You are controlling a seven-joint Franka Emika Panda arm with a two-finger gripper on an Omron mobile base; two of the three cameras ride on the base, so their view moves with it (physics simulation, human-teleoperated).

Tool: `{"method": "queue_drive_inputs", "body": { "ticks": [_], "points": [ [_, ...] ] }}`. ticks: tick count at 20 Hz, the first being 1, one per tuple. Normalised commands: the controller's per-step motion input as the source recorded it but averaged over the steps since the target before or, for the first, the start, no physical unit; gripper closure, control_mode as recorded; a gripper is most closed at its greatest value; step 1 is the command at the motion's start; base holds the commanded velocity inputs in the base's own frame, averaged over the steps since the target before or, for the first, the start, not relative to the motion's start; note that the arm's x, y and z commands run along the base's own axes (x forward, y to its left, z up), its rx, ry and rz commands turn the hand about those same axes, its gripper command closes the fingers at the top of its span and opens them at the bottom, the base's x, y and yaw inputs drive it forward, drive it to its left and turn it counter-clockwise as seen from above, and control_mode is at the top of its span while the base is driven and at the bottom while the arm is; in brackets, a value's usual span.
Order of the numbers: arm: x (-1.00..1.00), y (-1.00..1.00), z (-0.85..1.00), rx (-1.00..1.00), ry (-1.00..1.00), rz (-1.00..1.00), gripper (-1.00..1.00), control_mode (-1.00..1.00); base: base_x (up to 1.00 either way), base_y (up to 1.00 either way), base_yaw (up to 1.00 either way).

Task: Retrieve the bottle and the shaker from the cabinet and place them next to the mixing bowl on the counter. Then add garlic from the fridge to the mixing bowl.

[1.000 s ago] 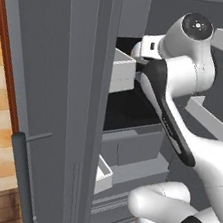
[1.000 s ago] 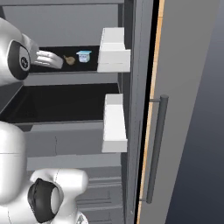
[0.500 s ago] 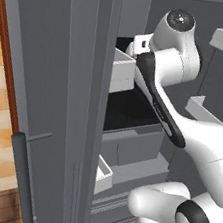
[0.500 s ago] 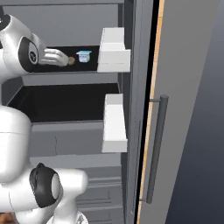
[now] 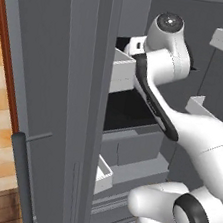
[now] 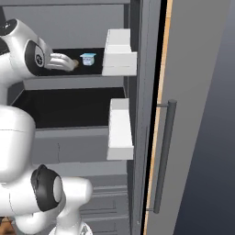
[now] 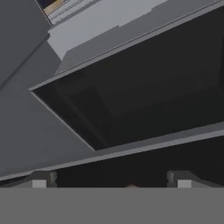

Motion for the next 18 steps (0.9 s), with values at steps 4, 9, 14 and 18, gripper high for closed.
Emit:
{"method": "queue_drive_inputs", "body": {
  "ticks": [4,9,14,18],
  "points": [
    [0.38,-0.02,-0.11,0.00,0.00,-0.04,-1.00,-1.00,0.00,0.00,0.00],
    [0.60,0.00,0.00,0.00,0.00,0.00,-1.00,-1.00,0.00,0.00,0.00],
    [0.54,0.00,0.00,0.00,0.00,0.00,-1.00,-1.00,0.00,0.00,0.00],
    [0.43,0.00,0.00,0.00,0.00,0.00,-1.00,-1.00,0.00,0.00,0.00]
  ]
}}
